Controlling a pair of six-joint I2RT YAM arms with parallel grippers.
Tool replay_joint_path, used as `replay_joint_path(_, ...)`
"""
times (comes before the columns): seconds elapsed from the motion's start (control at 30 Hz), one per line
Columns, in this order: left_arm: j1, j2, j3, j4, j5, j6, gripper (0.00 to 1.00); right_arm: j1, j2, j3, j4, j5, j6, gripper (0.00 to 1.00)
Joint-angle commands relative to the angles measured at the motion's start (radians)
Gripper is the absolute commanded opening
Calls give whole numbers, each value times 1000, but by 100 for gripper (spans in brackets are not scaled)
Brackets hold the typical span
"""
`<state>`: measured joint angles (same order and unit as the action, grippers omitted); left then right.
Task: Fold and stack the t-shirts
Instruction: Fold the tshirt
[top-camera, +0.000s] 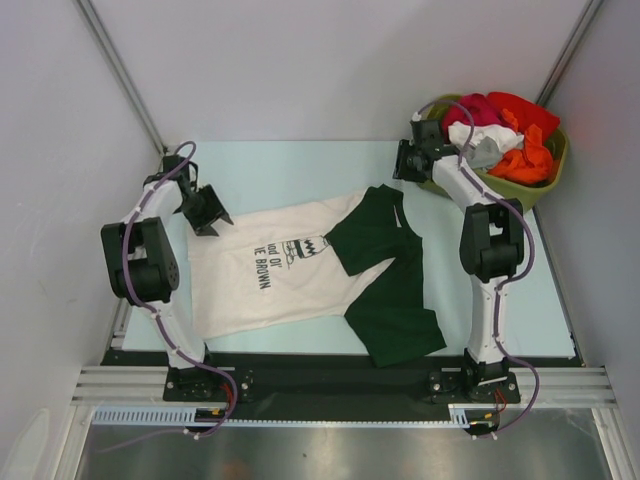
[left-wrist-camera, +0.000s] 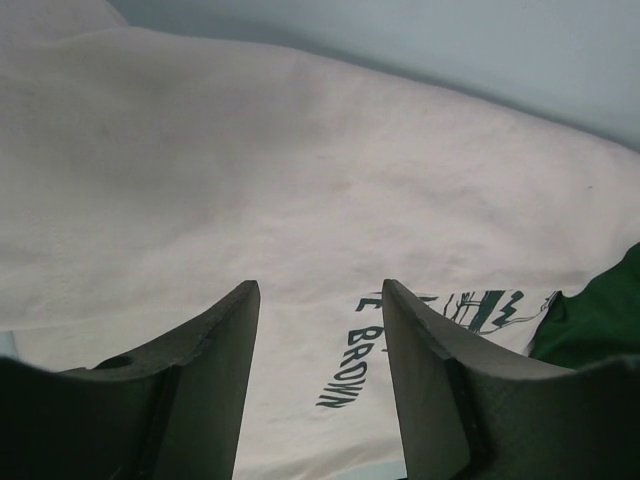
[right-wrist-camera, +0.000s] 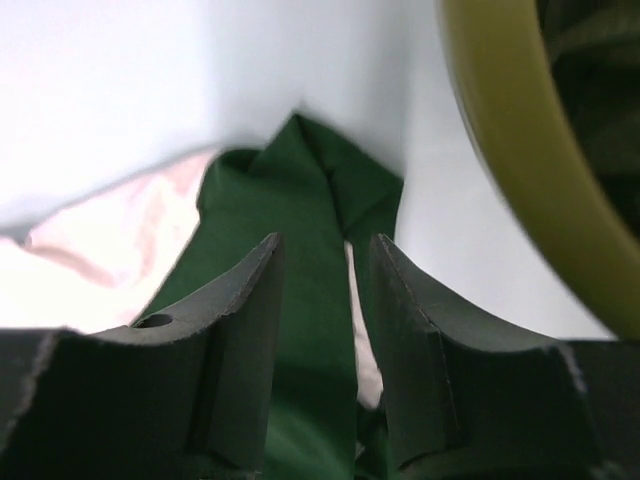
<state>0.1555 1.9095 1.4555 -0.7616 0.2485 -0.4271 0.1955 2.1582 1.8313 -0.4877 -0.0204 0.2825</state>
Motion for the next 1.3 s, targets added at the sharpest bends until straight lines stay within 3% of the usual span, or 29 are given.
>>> replay_joint_path(0.0, -4, -36, -14, 7, 48, -1, 58, -56, 103, 86, 57, 125, -37, 45)
replay_joint_path(0.3, -7, -101, -72, 1, 95, -13, 58, -100, 310, 460, -32, 126, -86, 45)
replay_joint_path(0.43, -60, -115, -78, 10, 92, -10, 58, -65, 230, 416, -32, 112, -95, 45)
replay_joint_path(0.63, -148, -78, -43, 38, 110, -65, 54, 48, 143, 365, -109, 253, -216, 49)
replay_joint_path(0.8, -257, -29, 23, 65, 132, -94, 53, 105, 140, 316, -110, 281, -209, 41)
replay_joint_path(1.03, -460, 32, 92, 169, 213, -159, 58, 127, 141, 318, -110, 350, -230, 54)
replay_joint_path(1.27, -616, 120, 203, 188, 259, -214, 57, 162, 141, 295, -117, 321, -244, 47)
